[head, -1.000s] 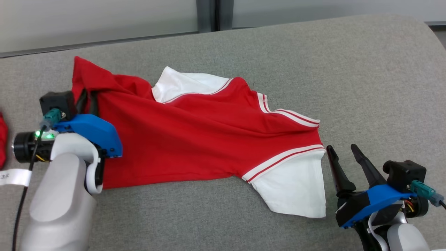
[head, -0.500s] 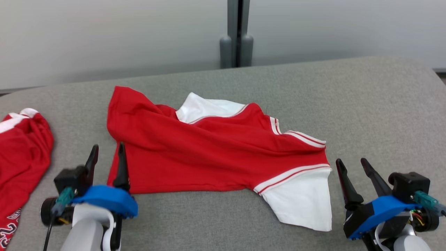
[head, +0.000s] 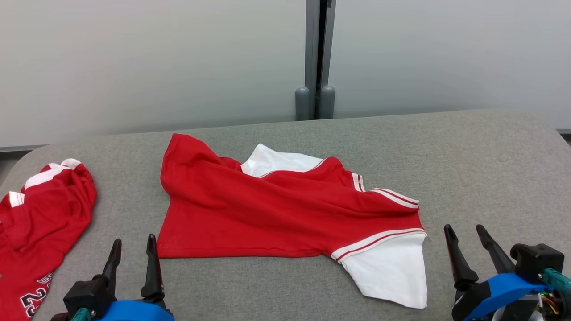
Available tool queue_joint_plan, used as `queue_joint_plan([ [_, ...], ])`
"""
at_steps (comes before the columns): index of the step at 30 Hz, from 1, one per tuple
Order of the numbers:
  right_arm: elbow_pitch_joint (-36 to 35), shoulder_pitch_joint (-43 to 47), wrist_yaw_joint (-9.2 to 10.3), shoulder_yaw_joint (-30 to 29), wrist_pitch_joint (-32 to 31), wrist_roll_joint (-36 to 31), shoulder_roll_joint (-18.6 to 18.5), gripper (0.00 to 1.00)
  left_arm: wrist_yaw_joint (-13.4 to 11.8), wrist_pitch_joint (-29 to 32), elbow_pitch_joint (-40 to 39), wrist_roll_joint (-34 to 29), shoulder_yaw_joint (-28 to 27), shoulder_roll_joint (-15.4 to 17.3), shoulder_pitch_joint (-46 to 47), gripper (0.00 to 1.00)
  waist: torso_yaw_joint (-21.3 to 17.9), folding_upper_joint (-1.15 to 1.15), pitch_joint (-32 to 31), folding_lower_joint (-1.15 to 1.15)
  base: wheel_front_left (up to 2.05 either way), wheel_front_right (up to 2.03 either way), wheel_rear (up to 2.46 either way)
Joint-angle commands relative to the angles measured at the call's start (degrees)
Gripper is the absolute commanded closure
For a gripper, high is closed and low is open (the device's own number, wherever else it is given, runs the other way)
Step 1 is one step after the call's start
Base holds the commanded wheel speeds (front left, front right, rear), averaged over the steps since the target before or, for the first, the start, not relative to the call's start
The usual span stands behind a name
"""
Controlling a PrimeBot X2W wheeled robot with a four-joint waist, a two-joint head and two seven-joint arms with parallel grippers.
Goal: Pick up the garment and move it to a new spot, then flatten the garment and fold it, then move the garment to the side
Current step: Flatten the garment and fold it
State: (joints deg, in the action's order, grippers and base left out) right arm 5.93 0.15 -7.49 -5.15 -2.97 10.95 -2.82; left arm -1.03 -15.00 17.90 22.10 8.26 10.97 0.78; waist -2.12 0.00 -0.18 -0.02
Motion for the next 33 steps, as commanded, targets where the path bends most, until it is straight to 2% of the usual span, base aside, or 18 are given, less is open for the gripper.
queue_joint_plan([
  [1, -0.55, 0.96, -0.01, -0.32, -0.13, 0.42, -0.13, 0.00, -0.49, -0.19, -1.29, -0.05, -0.15, 0.11, -1.11, 0.00, 0.10, 0.00, -0.14, 0.02, 0.00, 0.00, 0.00],
  [17, -1.44, 0.36, -0.01, 1.04, -0.76, 1.51, -0.13, 0.00, -1.72, 4.46, -3.50, 0.60, 0.96, 0.85, -0.95, 0.00, -0.18, 0.00, 1.87, 0.02, 0.00, 0.00, 0.00],
  [22, -1.13, -1.20, -0.01, 2.80, -1.65, 1.83, -0.14, 0.00, -1.90, 10.01, 0.72, 0.98, 1.42, 1.67, 3.41, 0.00, -0.51, 0.00, 4.65, 0.02, 0.00, 0.00, 0.00],
  [27, -0.36, -2.86, -0.01, 5.31, -2.20, 2.19, -0.14, 0.00, -3.24, 16.61, 7.68, 1.28, 1.52, 2.60, 8.75, 0.00, -1.58, 0.00, 7.86, 0.02, 0.00, 0.00, 0.00],
  [33, 2.64, -4.22, -0.01, 7.39, -3.16, 2.75, -0.14, 0.00, -4.00, 20.08, 12.40, 1.56, 1.76, 2.74, 12.04, 0.00, -3.17, 0.00, 10.63, 0.02, 0.00, 0.00, 0.00],
])
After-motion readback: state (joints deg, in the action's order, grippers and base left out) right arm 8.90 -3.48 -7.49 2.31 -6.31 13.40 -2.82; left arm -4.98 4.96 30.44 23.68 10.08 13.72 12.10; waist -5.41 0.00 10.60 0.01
